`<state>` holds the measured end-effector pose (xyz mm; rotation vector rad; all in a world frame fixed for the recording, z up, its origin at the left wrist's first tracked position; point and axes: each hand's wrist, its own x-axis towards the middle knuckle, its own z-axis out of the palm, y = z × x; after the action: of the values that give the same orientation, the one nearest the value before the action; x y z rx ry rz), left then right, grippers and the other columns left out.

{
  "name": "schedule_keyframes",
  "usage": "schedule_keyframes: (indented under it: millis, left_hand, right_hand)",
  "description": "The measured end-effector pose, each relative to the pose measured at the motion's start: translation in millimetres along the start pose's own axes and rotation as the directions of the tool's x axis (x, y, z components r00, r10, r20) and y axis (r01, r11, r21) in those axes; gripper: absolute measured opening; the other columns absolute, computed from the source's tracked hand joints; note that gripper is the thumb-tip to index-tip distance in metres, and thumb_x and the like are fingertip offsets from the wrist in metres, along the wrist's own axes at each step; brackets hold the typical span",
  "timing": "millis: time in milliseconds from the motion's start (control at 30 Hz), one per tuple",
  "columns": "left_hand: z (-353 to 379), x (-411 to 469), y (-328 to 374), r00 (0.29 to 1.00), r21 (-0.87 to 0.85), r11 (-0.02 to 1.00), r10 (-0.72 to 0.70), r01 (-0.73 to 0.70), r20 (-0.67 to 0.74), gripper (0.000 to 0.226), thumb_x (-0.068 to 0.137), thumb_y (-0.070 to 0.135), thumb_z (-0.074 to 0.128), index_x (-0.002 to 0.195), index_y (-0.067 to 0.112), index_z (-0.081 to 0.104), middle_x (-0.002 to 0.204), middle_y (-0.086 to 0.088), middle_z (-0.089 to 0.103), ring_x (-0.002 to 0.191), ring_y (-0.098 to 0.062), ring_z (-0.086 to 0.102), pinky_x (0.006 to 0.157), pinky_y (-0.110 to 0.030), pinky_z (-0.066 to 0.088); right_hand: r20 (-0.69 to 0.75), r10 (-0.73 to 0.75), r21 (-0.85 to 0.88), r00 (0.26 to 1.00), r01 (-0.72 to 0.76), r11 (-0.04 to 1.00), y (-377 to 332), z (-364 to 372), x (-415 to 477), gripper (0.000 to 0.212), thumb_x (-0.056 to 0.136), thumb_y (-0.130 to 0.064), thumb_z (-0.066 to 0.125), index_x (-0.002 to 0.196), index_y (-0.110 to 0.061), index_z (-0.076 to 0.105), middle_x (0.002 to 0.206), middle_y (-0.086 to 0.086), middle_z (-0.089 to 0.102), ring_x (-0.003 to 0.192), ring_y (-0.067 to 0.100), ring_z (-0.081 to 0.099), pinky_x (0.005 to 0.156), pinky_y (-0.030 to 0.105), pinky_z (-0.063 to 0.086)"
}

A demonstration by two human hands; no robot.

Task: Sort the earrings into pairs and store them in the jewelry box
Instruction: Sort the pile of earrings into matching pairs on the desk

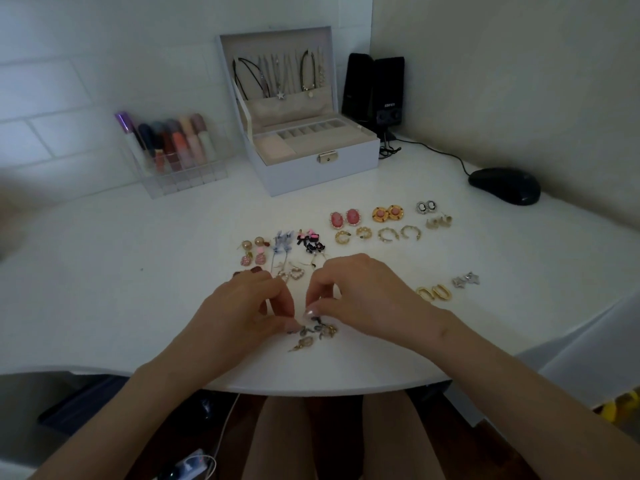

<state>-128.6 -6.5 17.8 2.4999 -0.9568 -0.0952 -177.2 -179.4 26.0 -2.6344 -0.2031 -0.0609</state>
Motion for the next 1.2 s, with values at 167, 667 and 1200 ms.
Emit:
schedule_keyframes:
  millis: [167, 667, 1200]
  left_hand:
    - [-1, 1, -1, 1.0, -0.008, 1.0, 0.011, -0.011, 0.001, 0.018, 0.077, 0.032, 0.07, 0.068, 0.031, 0.055, 0.081, 0.011, 0.055, 0.081, -0.006, 0.05, 0.064, -0.014, 0.036]
    - [-8, 11, -18, 0.992, 0.015, 0.999, 0.046, -0.044, -0.116, 0.021, 0.077, 0.026, 0.069, 0.066, 0.035, 0.054, 0.074, 0.016, 0.056, 0.076, -0.003, 0.05, 0.066, -0.015, 0.034]
    - [1, 31, -21, 0.987, 0.037, 0.999, 0.025, -0.02, -0.161, 0.011, 0.075, 0.031, 0.072, 0.071, 0.026, 0.063, 0.067, 0.018, 0.049, 0.067, 0.0, 0.044, 0.06, -0.013, 0.031]
  right_hand:
    - [0.016, 0.016, 0.02, 1.0, -0.016, 1.0, 0, -1, 2, 0.012, 0.082, -0.031, 0.066, 0.085, -0.02, 0.07, 0.085, -0.007, 0.067, 0.069, 0.004, 0.054, 0.065, 0.017, 0.04]
    - [0.102, 0.049, 0.247, 0.994, -0.073, 0.966, -2, -1, 27, 0.008, 0.08, -0.018, 0.071, 0.082, -0.011, 0.071, 0.069, -0.002, 0.069, 0.054, -0.005, 0.057, 0.054, 0.008, 0.038]
    - [-0.013, 0.17, 0.061, 0.985, -0.169, 0.984, -5, 3, 50, 0.009, 0.082, -0.02, 0.068, 0.085, -0.014, 0.074, 0.079, 0.002, 0.073, 0.08, 0.014, 0.067, 0.082, 0.031, 0.052]
